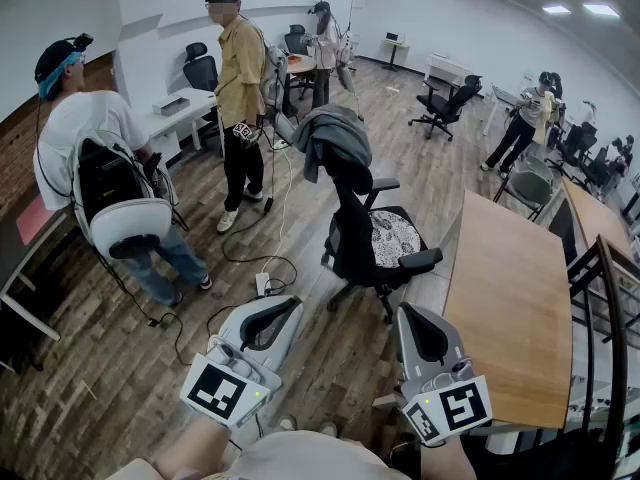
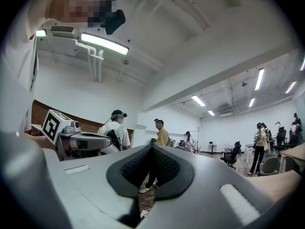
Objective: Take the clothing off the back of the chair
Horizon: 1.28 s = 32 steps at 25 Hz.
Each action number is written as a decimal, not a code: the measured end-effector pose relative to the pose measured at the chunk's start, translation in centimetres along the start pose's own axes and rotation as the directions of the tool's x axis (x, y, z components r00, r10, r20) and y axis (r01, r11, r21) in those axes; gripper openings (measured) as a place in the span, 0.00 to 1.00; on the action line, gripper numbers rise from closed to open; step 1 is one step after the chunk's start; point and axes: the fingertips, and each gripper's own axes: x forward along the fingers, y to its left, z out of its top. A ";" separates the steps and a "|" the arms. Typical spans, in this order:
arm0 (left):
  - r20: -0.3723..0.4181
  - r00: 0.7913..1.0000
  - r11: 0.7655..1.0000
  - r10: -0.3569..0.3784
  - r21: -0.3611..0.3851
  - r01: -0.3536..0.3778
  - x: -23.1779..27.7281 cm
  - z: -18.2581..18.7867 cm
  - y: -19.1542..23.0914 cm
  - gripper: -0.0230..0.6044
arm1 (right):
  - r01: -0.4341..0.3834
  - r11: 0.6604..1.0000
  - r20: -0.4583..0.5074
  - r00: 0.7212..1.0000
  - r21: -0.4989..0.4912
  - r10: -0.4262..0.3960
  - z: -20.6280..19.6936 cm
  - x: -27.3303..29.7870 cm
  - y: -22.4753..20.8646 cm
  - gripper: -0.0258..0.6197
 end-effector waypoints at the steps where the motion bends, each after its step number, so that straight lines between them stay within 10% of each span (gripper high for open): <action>1: 0.003 1.000 1.000 -0.001 -0.001 0.001 0.1 0.1 0.1 0.04 | 0.000 1.000 0.002 1.000 -0.002 0.000 0.2 0.1 -0.1 0.04; 32: -0.078 0.997 0.999 -0.010 -0.036 0.008 7.7 -2.3 -2.3 0.04 | -0.008 0.998 0.010 1.000 0.062 0.007 -3.2 1.5 -7.7 0.04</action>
